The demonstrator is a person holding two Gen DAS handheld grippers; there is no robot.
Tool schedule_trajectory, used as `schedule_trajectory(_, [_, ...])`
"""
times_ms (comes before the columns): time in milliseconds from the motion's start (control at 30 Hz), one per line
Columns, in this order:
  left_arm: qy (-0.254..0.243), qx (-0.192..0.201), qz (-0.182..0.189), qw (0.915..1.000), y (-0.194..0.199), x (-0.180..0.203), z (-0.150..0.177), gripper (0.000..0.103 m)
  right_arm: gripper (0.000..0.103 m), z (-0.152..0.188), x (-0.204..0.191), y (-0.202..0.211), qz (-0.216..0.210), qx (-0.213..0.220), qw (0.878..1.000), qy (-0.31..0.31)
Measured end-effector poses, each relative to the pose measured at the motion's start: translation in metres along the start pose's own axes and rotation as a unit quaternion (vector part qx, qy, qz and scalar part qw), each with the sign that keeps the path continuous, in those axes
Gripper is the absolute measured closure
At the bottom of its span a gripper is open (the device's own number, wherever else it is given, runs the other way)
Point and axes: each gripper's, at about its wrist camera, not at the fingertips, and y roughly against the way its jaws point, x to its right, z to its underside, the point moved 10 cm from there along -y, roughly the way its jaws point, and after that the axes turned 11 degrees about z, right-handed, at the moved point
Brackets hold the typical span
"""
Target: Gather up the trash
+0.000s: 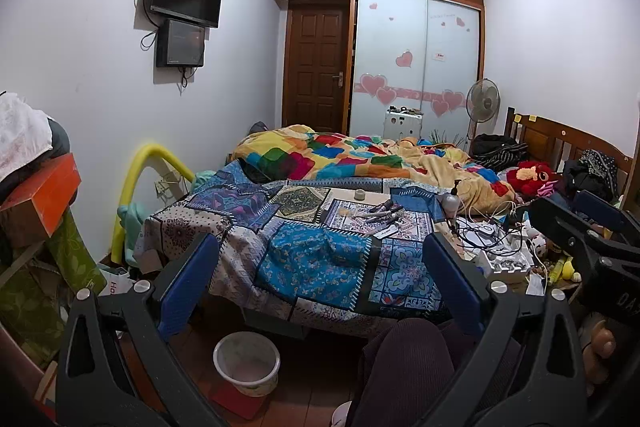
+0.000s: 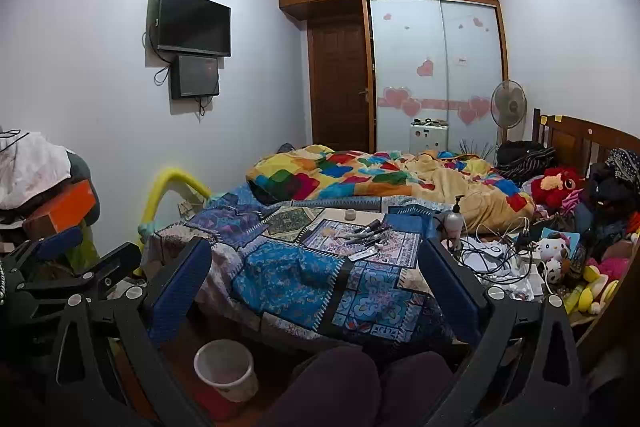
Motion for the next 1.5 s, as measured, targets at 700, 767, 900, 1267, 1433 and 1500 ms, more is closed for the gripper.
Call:
schedule_trajectory(700, [0.0,0.0,-0.001,1.0,0.0,-0.002,-0.001,0.0,0.0,-0.005,-0.001,0.009,-0.001,0.008,1.0,-0.009])
schedule_trajectory(767, [0.0,0.001,-0.001,1.0,0.0,-0.002,0.0,0.0,0.0,-0.005,0.0,0.01,-0.001,0.009,1.0,-0.009])
schedule_trajectory(900, [0.0,0.001,-0.001,1.0,0.0,-0.002,-0.001,0.0,0.0,-0.005,0.001,0.01,-0.001,0.009,1.0,-0.01])
schedule_trajectory(1267, [0.0,0.002,-0.002,1.0,0.001,-0.002,0.0,0.0,0.0,-0.005,0.001,0.01,-0.002,0.009,1.0,-0.01])
schedule_trajectory(1433, [-0.001,0.002,-0.002,1.0,0.0,-0.002,-0.002,0.0,0.0,-0.004,0.001,0.01,-0.002,0.009,1.0,-0.011])
schedule_trajectory(1500, [-0.001,0.003,-0.002,1.0,0.001,-0.002,-0.002,0.0,0.0,-0.005,0.001,0.01,-0.002,0.009,1.0,-0.011])
